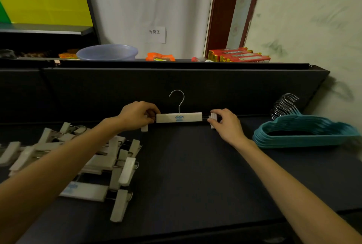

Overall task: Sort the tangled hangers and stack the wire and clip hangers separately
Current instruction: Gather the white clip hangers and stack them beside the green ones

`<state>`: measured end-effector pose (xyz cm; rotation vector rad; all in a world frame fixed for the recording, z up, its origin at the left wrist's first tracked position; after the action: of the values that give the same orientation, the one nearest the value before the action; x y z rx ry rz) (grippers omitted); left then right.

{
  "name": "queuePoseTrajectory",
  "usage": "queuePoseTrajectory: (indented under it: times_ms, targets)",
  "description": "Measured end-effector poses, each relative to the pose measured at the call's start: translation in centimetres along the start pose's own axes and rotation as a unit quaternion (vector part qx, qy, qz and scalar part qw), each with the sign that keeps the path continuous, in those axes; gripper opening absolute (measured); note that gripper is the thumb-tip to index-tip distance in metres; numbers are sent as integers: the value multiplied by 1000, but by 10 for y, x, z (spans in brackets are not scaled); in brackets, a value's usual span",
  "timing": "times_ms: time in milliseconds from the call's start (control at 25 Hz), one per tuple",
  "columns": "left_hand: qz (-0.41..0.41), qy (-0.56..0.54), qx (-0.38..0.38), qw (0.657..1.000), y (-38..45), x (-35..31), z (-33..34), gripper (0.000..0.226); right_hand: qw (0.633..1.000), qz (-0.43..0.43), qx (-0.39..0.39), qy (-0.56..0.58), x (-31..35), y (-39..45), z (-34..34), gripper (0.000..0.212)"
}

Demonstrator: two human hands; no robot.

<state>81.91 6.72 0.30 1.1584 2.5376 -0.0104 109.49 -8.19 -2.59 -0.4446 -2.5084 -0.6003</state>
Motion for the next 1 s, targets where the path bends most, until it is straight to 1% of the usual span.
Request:
queuePoseTrajectory:
  times_ms: [120, 240, 360, 440, 480, 560, 600, 640, 720, 800, 880, 960, 1000]
  targets:
    - [-1, -13, -11, 1000, -7, 2, -1, 38, 1000, -6, 5, 12, 1, -2, 0, 49]
    - [4, -50, -48, 998, -19, 6, -11, 39, 1000, -8, -3, 23, 3, -7, -3, 52]
    - [-9, -29, -84, 996, -34, 14, -25, 36, 998, -16, -36, -46, 11, -16, -10, 51]
    - [-13, -22, -104, 994, -50, 21, -33, 33, 991, -49, -85, -91, 32, -27, -16, 46]
    - [-13, -25, -112, 993, -58, 23, -38, 32, 987, -77, -111, -88, 48, -34, -18, 41]
    - [-7, -20, -123, 992, -80, 29, -48, 30, 980, -132, -142, -33, 88, -55, -16, 34]
    - [-4, -9, -128, 992, -91, 31, -53, 29, 979, -151, -140, 8, 108, -67, -13, 31]
    - [-3, 1, -131, 991, -104, 36, -58, 28, 978, -164, -120, 49, 129, -81, -7, 30]
    - [-1, 3, -129, 992, -131, 45, -69, 27, 978, -176, -43, 99, 168, -110, 6, 37]
    - [0, 5, -126, 992, -156, 54, -77, 26, 981, -173, 32, 83, 197, -132, 20, 53]
    - [-8, 26, -144, 989, -178, 64, -81, 27, 982, -164, 94, 28, 213, -146, 37, 63]
    - [-25, 47, -179, 982, -198, 75, -83, 27, 982, -135, 132, 14, 220, -152, 48, 59]
    - [-37, 46, -198, 978, -208, 82, -83, 27, 984, -117, 136, 25, 220, -154, 50, 54]
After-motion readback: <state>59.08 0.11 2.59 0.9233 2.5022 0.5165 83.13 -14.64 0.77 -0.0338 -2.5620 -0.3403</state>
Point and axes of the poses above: each hand's wrist, its own y-axis towards the middle knuckle, its own z-axis out of the palm, x = y × z, the point moved 5 cm from there along y, towards the middle knuckle, and after that the axes turned 3 degrees about -x, right-handed, at the moved point
